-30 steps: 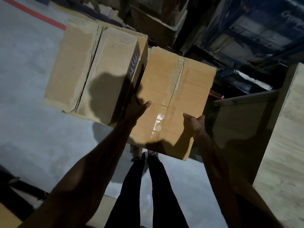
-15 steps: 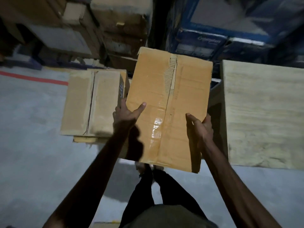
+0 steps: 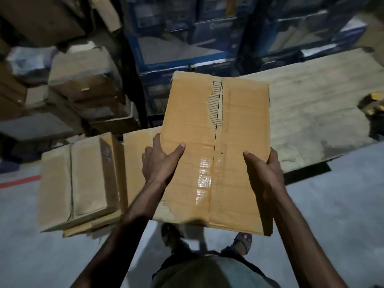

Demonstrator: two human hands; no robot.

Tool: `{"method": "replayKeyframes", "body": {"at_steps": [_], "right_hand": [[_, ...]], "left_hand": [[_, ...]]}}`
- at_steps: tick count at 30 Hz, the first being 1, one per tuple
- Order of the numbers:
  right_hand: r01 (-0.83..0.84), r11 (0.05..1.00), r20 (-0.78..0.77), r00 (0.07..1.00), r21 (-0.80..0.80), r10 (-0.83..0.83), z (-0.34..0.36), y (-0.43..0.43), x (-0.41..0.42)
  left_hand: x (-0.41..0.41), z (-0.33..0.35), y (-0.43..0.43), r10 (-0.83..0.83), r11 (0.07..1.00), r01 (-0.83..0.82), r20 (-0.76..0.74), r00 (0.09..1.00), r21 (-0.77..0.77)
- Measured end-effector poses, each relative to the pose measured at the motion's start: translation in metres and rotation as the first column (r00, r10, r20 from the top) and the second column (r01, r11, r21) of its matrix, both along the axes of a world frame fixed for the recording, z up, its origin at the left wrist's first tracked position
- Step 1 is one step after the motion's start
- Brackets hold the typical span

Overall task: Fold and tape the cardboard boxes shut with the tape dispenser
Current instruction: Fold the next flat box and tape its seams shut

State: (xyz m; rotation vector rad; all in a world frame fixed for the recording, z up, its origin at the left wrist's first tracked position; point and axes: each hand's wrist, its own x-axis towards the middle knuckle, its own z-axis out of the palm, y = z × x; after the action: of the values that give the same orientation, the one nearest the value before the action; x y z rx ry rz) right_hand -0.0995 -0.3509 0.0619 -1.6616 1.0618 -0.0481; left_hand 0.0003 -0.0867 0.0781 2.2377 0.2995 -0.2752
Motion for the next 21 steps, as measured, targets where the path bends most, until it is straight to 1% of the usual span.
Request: {"method": "replayKeyframes", "body": {"at_steps": [5, 8, 12, 16, 21], "right_hand": [[0.015, 1.000, -0.010, 1.000, 0.002, -0.015, -0.017, -0.109, -0.046], [0.022, 0.999, -0.029, 0.999, -0.033, -0.023, -0.032, -0.169, -0.072], [0.040, 0.997, -0.090, 0.995, -0.067, -0.046, -0.045, -0.235, -0.092], [0.010, 0.997, -0.107, 0.994, -0.074, -0.018, -0.062, -0.285, -0.088], [-0.034, 0.993, -0.111, 0.994, -0.116, 0.021, -0.070, -0.339, -0.050]], "left_hand": [[-0.031, -0.013, -0.117, -0.055, 0.998, 0.057, -0.038, 0.998, 0.041], [-0.047, -0.029, -0.184, -0.065, 0.995, 0.069, -0.055, 0.996, 0.073], [-0.061, -0.051, -0.260, -0.076, 0.996, 0.081, -0.106, 0.991, 0.043], [-0.055, -0.073, -0.311, -0.064, 0.997, 0.071, -0.161, 0.985, 0.039], [-0.035, -0.087, -0.361, -0.067, 0.984, 0.097, -0.200, 0.977, 0.147]]}}
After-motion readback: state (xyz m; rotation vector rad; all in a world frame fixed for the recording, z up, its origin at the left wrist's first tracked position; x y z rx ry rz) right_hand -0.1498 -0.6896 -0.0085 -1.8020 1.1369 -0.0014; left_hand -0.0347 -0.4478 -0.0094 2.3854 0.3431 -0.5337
